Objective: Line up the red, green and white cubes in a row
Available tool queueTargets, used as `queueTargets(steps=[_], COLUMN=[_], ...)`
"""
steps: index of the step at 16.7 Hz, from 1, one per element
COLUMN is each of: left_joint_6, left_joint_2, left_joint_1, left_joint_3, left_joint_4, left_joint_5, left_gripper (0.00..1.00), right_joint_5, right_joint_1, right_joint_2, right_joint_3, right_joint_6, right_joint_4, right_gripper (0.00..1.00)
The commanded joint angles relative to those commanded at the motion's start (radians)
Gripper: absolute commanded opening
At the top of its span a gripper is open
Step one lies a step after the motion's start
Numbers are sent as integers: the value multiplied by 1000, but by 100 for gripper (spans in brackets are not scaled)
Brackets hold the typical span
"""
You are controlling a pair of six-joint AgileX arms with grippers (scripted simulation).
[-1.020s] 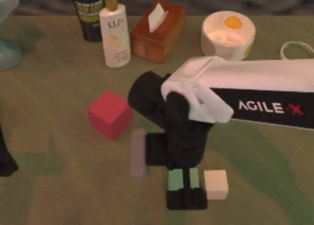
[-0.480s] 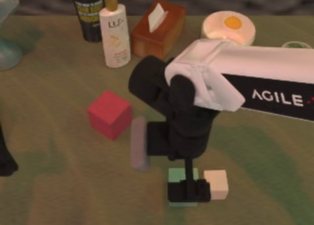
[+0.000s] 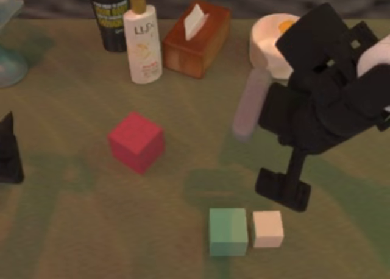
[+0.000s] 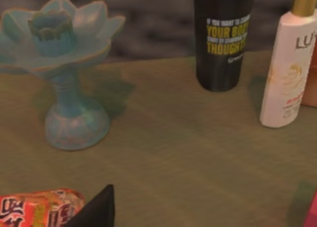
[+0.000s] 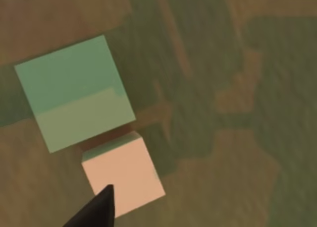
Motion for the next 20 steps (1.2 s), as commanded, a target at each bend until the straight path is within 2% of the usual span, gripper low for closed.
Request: queueTargets(steps=[6, 11, 15, 20], left_joint_6=[68, 123, 157, 180], left_joint_2=[706, 1237, 1537, 1740], left_joint_1=[-119, -217, -279, -320], left_joint_3=[520, 919, 1184, 1377], left_joint_4=[-353, -632, -793, -893], left_joint_5=[0, 4, 4, 2], left_gripper=[100, 100, 100, 100], right_joint_5=[-22, -11, 13, 37], right_joint_1=[-264, -464, -578, -649], right_joint_2=[-615, -1094, -1364, -1555], right_joint_3=[-447, -823, -1046, -1188], right_joint_6=[210, 385, 490, 560], right_joint_4=[307, 543, 692, 795], right_gripper=[100, 100, 100, 100])
